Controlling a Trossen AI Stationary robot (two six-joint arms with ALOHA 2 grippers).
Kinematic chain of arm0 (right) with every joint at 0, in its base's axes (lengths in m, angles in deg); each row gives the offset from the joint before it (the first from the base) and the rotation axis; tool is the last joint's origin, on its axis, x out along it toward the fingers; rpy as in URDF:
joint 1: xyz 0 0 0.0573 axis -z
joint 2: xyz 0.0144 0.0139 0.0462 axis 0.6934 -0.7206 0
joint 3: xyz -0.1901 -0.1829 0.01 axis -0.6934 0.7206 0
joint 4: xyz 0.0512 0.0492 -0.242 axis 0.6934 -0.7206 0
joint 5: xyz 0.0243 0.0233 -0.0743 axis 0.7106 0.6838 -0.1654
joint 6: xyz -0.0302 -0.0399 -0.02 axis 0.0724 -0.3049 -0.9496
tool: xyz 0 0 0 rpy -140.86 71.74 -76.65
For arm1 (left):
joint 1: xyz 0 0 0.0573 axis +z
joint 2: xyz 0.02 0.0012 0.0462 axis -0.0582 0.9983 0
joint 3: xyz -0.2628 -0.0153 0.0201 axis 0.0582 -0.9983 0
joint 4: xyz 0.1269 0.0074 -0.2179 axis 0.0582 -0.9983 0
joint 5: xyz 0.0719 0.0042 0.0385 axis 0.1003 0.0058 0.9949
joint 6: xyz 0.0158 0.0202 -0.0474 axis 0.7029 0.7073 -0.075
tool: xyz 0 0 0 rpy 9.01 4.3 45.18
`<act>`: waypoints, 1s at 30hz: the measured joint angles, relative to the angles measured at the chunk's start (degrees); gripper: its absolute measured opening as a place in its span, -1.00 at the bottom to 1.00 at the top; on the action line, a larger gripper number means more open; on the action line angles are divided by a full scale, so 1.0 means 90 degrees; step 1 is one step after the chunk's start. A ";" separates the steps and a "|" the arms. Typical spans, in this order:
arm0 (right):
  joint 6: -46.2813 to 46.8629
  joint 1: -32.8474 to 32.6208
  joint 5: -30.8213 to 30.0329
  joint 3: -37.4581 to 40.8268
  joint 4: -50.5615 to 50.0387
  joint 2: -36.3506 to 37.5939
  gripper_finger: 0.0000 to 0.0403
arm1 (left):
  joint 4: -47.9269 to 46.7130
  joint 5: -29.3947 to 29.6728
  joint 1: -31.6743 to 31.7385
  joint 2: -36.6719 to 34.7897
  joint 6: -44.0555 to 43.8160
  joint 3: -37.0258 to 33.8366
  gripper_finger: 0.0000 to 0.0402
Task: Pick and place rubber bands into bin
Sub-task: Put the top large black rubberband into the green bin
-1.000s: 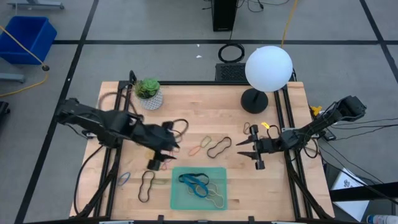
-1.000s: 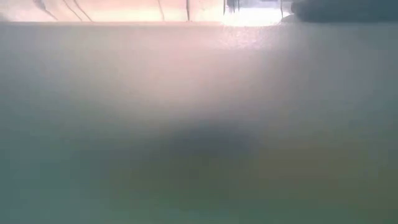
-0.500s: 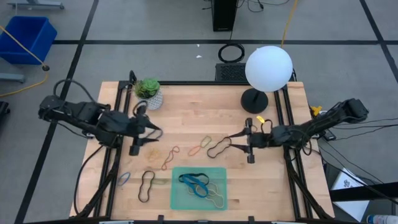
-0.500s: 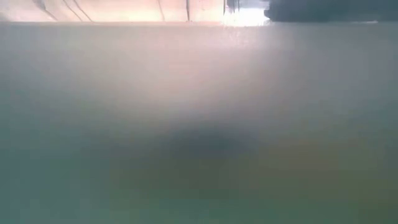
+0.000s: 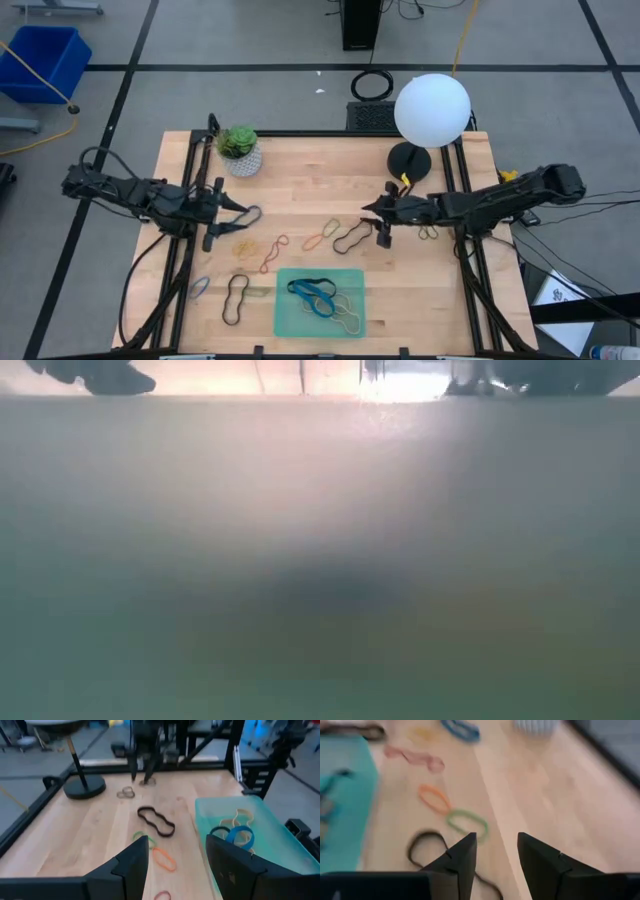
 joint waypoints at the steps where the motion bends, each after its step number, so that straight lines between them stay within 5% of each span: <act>1: 0.0106 0.0101 0.0144 0.0000 -0.0055 -0.0143 -0.34 | 0.0154 0.0000 0.0000 -0.0108 0.0032 -0.0119 0.00; 6: 0.0332 0.0393 0.0741 -0.0002 -0.0299 -0.0814 -0.42 | 0.0553 0.0007 0.0000 -0.0461 0.0036 -0.0595 0.00; 20: 0.0143 0.0662 0.0724 -0.0002 -0.0250 -0.2009 -0.48 | 0.0673 0.0015 0.0000 -0.0515 -0.0297 -0.1028 -0.03; 30: 0.0162 0.0670 0.0747 -0.0002 -0.0194 -0.2155 -0.65 | 0.0742 0.0012 0.0000 -0.0510 -0.0245 -0.1028 0.03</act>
